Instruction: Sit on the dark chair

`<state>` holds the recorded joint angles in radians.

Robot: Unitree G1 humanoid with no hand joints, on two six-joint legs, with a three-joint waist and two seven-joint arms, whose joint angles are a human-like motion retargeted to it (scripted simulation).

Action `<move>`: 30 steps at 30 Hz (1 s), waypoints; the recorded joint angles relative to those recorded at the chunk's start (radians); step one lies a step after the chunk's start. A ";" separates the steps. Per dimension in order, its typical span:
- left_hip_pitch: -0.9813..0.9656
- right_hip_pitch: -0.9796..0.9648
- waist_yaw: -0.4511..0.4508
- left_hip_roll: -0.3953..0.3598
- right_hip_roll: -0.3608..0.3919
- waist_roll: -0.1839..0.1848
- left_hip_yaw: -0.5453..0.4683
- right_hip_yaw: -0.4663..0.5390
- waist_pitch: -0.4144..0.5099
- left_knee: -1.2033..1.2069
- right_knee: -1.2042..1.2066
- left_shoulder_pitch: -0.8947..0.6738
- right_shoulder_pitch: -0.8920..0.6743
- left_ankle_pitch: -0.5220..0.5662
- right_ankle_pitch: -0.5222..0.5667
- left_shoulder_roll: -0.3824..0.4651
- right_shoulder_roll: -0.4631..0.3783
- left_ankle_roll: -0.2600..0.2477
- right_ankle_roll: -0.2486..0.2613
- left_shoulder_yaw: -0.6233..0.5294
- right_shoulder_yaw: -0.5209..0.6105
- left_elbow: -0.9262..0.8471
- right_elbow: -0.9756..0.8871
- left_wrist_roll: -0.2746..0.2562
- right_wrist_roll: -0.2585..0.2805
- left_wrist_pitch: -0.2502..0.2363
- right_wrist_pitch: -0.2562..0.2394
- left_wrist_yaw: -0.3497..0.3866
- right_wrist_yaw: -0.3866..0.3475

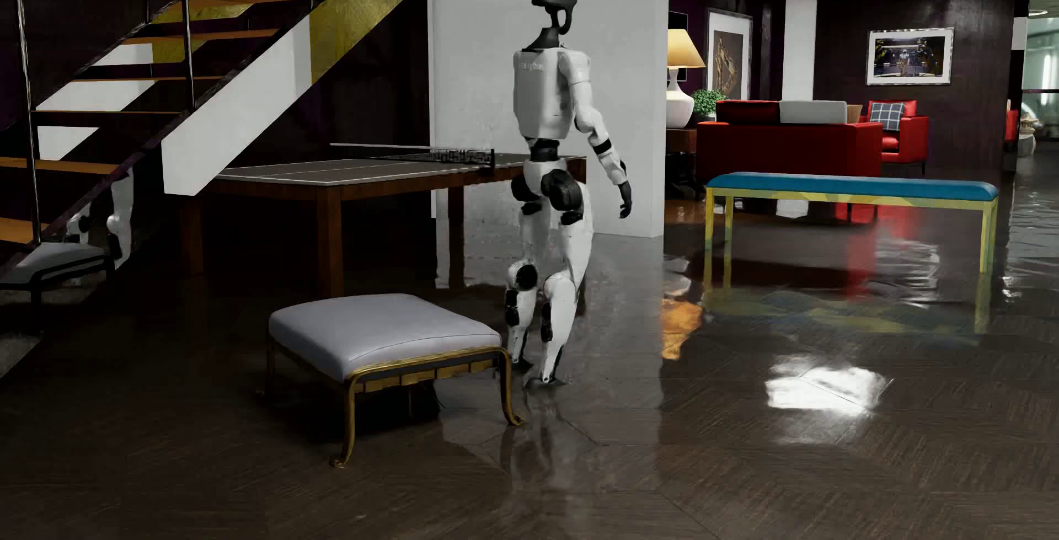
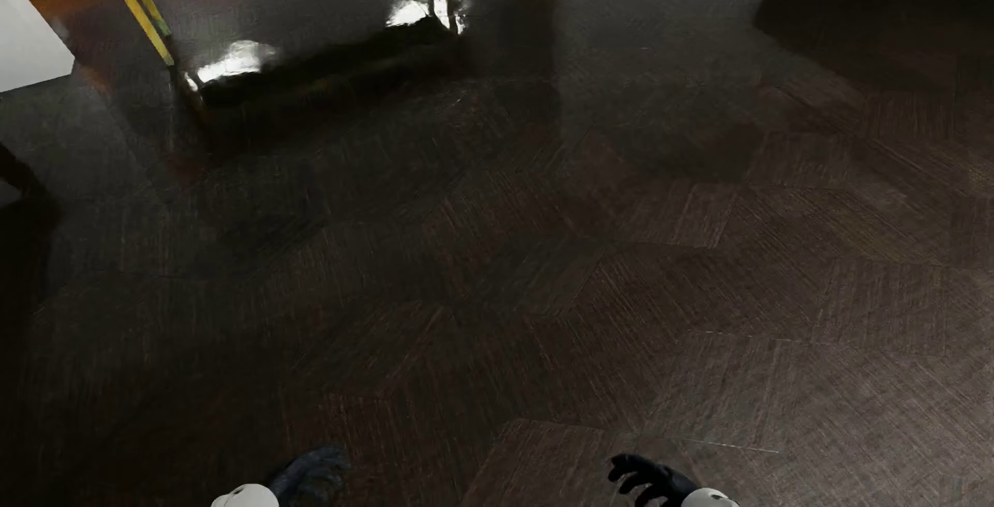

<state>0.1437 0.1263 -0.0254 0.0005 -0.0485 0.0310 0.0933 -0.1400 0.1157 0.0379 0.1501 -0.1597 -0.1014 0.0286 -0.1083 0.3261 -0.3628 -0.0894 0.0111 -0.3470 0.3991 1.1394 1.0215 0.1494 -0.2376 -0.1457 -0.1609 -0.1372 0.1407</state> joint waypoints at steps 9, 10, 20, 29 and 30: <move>0.091 0.057 -0.010 0.003 -0.011 0.002 0.013 0.001 -0.103 -0.037 0.008 0.139 0.075 -0.036 -0.036 -0.074 -0.031 -0.014 0.003 0.076 -0.049 0.055 0.103 0.018 0.000 0.015 0.030 -0.028 -0.006; 0.092 0.057 -0.010 0.003 -0.013 0.003 0.008 0.006 -0.111 -0.036 0.010 0.150 0.083 -0.038 -0.038 -0.081 -0.031 -0.013 0.004 0.078 -0.052 0.040 0.093 0.020 0.004 0.010 0.029 -0.044 -0.001; 0.083 0.057 -0.010 0.001 -0.006 0.000 -0.006 0.023 -0.107 -0.036 0.001 0.127 0.096 -0.030 -0.032 -0.066 0.020 0.006 -0.006 0.059 -0.040 0.042 0.044 0.001 0.006 0.017 0.026 -0.016 0.014; 0.034 0.031 -0.009 -0.008 -0.001 0.002 -0.014 0.012 -0.060 0.020 0.037 0.069 0.030 -0.036 -0.031 -0.069 0.020 0.020 -0.032 -0.005 -0.008 0.032 0.094 0.012 0.030 0.023 0.062 -0.022 -0.018; 0.006 -0.002 -0.008 -0.009 -0.004 0.003 -0.018 0.018 -0.048 0.041 0.073 0.046 0.006 -0.035 -0.038 -0.070 0.019 0.024 -0.036 -0.027 0.012 0.022 0.093 0.015 0.032 0.027 0.069 -0.029 -0.014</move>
<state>0.1500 0.1241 -0.0333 -0.0087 -0.0524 0.0339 0.0756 -0.1219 0.0681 0.0793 0.2229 -0.1139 -0.0949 -0.0067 -0.1460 0.2558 -0.3437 -0.0658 -0.0252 -0.3736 0.4112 1.1617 1.1144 0.1648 -0.2057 -0.1191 -0.0922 -0.1664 0.1268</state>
